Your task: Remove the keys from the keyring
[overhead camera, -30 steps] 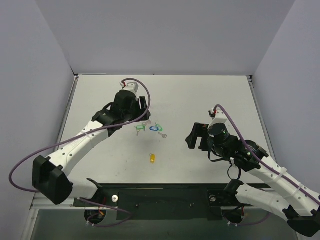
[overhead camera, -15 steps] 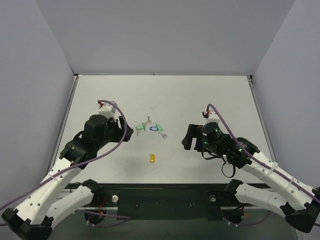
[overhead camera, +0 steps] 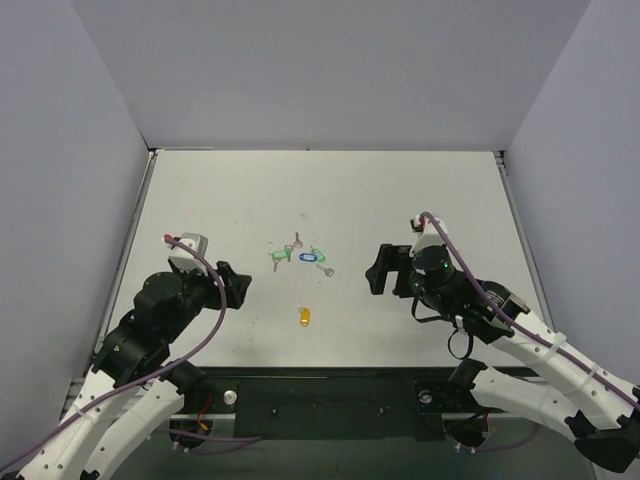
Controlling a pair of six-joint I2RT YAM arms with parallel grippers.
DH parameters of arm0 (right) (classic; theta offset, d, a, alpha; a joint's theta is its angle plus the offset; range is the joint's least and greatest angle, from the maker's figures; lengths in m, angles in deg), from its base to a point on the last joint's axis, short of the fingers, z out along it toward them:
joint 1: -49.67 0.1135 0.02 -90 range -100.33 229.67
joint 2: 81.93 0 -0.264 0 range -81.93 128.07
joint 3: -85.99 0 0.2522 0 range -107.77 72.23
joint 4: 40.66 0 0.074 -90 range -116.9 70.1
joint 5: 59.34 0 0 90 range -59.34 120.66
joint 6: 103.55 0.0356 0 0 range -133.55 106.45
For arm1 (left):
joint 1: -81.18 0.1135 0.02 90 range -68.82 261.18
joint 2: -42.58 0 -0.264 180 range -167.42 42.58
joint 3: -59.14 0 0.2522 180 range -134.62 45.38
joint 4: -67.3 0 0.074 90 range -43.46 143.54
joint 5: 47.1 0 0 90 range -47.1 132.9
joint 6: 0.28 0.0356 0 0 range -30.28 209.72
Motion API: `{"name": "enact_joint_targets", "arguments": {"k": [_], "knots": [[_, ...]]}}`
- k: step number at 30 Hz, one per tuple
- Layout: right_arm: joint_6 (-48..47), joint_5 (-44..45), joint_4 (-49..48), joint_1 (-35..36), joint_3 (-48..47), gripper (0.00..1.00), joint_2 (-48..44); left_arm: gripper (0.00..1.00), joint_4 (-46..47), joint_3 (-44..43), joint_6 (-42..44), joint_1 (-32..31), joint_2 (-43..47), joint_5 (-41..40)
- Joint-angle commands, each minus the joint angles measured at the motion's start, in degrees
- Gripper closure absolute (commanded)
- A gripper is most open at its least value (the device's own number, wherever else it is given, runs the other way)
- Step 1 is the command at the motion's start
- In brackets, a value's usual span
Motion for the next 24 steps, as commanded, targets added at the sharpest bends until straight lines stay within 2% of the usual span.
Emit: {"name": "enact_joint_targets", "arguments": {"k": [1, 2, 4, 11, 16, 24], "knots": [[-5.49, 10.99, -4.78, 0.35, 0.25, 0.06, -4.94, 0.12, 3.70, 0.49, 2.09, 0.23, 1.19, -1.35], [-5.85, 15.53, -4.87, 0.44, 0.77, 0.00, -5.30, 0.12, 3.52, 0.58, 2.00, 0.23, 1.27, -1.61], [-5.76, 20.82, -4.44, 0.26, 0.17, 0.00, -5.57, 0.12, 3.78, 0.67, 2.09, 0.23, 1.80, -1.70], [-10.67, 29.02, -0.65, -2.45, -5.81, 0.00, -2.15, 0.12, 3.61, 0.84, 2.44, 0.23, 4.17, -2.23], [-10.86, 28.24, -0.39, -5.97, -7.31, 0.00, -1.70, 0.12, 3.35, 1.02, 2.53, 0.23, 5.41, -2.67], [-9.37, 23.85, -5.04, -6.24, -6.43, 0.00, -3.37, 0.12, 3.26, 1.29, 2.62, 0.23, 6.72, -3.81]]}}
